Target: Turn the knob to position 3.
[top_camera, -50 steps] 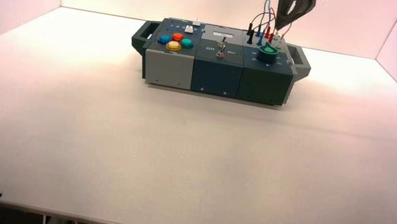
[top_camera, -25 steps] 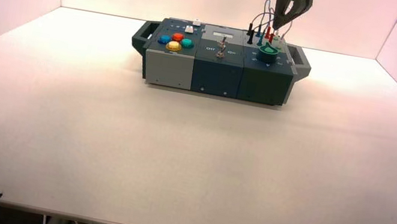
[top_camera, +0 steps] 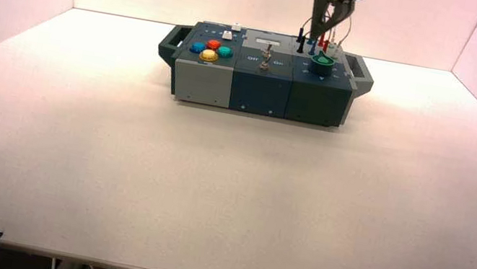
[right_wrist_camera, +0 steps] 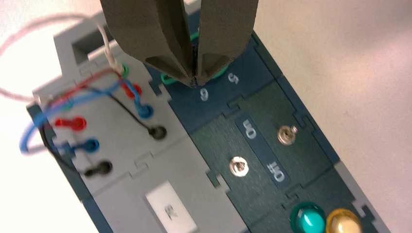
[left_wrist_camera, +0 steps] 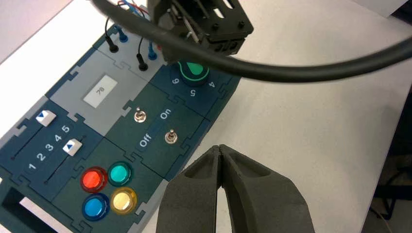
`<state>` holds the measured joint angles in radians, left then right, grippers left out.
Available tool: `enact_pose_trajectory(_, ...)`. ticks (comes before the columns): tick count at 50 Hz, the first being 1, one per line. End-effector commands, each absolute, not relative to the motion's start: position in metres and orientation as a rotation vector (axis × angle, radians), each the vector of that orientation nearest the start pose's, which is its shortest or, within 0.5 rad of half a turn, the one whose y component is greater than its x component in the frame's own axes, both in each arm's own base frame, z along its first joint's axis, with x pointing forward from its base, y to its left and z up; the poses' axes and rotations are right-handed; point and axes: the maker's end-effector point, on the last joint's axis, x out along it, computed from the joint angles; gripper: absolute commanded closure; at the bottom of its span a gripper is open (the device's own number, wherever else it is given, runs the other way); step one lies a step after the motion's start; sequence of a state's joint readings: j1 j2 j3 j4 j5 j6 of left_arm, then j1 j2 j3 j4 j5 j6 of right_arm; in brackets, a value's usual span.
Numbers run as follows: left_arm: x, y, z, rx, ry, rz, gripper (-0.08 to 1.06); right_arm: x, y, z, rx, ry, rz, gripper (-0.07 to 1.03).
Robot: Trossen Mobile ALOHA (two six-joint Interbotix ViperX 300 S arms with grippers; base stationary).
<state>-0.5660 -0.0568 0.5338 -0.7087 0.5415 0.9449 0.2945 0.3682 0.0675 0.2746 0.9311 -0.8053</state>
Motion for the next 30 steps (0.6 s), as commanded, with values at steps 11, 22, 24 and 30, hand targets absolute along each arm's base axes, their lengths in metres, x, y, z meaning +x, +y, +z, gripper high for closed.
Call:
enact_pose_trajectory(11,0.326,-0.261,0.175,0.356,0.757,-0.952,1.00,0.454,0.175,0.097,-0.619,1.142,0.854,0.98)
enact_pose_trajectory(22,0.326,-0.259,0.178,0.354,0.750,-0.947,1.00,0.454,0.175,0.086,-0.619,1.164,0.858,0.98)
enact_pose_trajectory(24,0.326,-0.259,0.178,0.355,0.749,-0.948,1.00,0.454,0.174,0.086,-0.624,1.165,0.857,0.98)
enact_pose_trajectory(30,0.326,-0.259,0.178,0.356,0.749,-0.949,1.00,0.457,0.172,0.085,-0.640,1.157,0.847,0.98)
